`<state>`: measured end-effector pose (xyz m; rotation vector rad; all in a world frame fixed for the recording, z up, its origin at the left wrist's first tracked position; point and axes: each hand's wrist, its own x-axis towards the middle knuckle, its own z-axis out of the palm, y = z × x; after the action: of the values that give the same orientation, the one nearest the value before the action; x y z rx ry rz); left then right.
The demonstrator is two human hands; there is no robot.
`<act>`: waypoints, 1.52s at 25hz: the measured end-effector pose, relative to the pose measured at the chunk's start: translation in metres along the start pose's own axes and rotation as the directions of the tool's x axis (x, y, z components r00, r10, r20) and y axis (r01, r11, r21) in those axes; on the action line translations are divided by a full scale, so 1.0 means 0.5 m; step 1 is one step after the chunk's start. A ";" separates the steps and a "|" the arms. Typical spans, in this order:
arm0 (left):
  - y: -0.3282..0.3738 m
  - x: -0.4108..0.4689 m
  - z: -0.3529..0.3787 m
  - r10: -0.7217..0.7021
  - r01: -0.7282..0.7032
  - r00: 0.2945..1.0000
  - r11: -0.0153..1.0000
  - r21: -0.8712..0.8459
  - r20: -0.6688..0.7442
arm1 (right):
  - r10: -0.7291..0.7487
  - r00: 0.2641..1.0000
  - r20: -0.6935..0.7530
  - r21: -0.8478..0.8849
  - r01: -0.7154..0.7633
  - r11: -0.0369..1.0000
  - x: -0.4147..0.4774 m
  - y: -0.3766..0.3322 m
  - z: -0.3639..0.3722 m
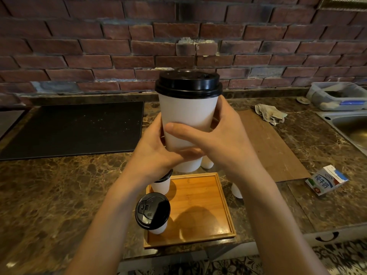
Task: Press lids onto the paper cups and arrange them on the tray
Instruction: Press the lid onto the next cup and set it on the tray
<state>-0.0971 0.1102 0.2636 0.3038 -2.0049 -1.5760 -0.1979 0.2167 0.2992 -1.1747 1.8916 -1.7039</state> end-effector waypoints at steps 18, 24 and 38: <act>0.027 -0.008 -0.022 -0.026 0.035 0.971 0.999 -0.034 0.237 | -0.026 0.957 0.287 0.218 -0.039 0.975 0.004 -0.009 -0.042; 0.018 -0.009 -0.017 -0.028 0.038 0.984 0.998 -0.050 0.174 | 0.003 0.967 0.255 0.123 -0.036 0.992 0.003 -0.013 -0.040; 0.018 -0.003 0.018 0.011 -0.009 0.998 0.999 0.037 -0.057 | 0.001 1.000 0.014 -0.017 0.000 1.000 -0.001 -0.014 -0.016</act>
<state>-0.0996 0.1210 0.2701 0.3482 -1.9904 -1.5094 -0.2011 0.2227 0.3075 -1.1894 1.9015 -1.6779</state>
